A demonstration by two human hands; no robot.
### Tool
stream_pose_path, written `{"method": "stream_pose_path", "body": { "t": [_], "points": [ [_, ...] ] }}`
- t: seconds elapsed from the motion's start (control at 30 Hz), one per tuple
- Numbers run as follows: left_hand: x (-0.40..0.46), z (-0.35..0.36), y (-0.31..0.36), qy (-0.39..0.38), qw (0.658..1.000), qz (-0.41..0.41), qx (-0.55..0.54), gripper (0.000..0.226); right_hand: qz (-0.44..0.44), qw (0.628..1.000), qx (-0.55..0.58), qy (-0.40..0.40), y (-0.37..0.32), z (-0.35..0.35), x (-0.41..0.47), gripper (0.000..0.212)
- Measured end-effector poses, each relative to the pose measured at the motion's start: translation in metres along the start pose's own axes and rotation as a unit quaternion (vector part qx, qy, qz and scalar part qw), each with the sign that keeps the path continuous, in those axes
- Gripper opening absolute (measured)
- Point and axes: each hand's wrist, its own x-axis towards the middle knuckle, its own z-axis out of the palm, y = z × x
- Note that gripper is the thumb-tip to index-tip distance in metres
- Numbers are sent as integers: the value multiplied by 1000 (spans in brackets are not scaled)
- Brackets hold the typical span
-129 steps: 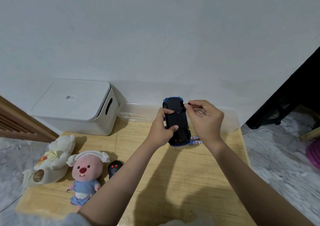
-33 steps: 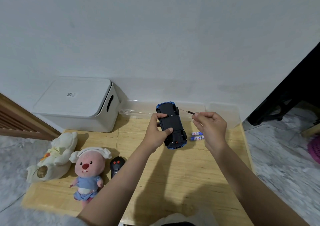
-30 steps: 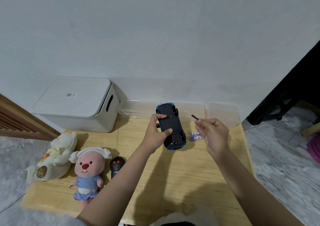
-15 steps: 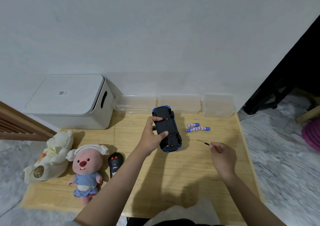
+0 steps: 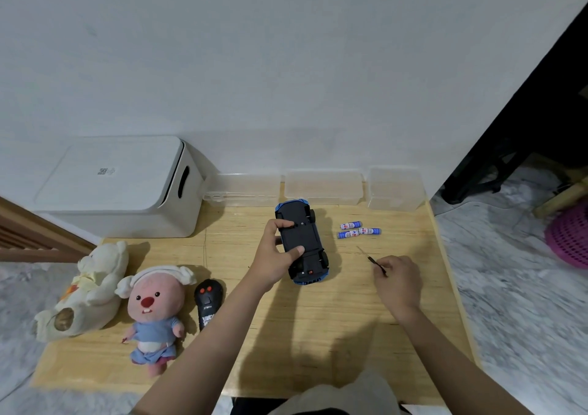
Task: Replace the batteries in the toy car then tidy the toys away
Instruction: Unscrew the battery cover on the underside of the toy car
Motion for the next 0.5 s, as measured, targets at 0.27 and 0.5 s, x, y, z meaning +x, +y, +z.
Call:
{"method": "stream_pose_path", "body": {
  "t": [0.27,0.5],
  "points": [
    [1,1,-3,-8,1000,4,-2,43,30,999,-2,-39,-3,-4,9,5],
    [4,0,-6,-34,999,7,18,42,-8,997,61,-39,-25,-18,16,28]
  ]
}}
